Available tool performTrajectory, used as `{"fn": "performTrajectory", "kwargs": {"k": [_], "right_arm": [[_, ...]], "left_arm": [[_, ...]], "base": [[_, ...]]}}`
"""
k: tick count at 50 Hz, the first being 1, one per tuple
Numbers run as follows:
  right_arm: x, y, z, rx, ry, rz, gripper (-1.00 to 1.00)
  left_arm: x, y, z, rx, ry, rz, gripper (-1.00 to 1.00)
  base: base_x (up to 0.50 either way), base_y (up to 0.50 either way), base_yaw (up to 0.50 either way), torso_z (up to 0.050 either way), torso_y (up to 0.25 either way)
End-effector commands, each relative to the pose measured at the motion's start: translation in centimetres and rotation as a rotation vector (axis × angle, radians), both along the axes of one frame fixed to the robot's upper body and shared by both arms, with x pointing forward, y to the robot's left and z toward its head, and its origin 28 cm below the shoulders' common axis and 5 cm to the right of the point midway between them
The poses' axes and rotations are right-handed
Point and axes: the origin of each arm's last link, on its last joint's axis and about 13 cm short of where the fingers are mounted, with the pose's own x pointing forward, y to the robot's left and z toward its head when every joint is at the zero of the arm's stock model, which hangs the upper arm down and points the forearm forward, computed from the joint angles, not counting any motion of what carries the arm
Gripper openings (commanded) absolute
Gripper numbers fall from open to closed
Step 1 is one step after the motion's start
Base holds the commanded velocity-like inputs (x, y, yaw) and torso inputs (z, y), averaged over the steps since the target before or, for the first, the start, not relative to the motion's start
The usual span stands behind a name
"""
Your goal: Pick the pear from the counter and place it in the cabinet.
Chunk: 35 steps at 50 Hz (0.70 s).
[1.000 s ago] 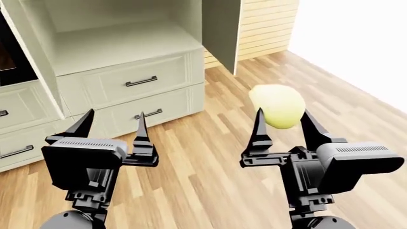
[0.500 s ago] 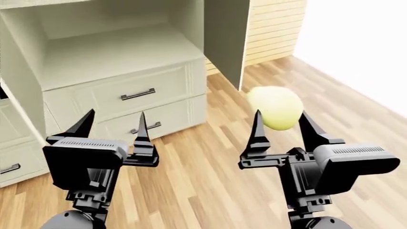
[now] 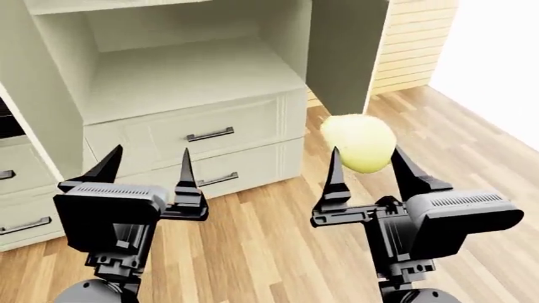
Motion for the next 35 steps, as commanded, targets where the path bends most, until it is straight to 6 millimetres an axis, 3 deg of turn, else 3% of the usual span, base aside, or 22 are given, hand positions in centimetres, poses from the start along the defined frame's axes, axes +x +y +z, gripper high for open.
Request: {"fn": "performTrajectory", "kwargs": {"k": [1, 35], "right_arm": [[-0.03, 0.01, 0.08, -0.031, -0.013, -0.011, -1.00], [0.31, -0.17, -0.05, -0.056, -0.009, -0.064, -1.00]], "left_arm": [[-0.10, 0.05, 0.05, 0.002, -0.002, 0.003, 1.00], [-0.09, 0.01, 0.02, 0.003, 0.000, 0.000, 1.00]], "base": [[0.28, -0.10, 0.40, 0.000, 0.000], [0.12, -0.03, 0.48, 0.000, 0.001]]}}
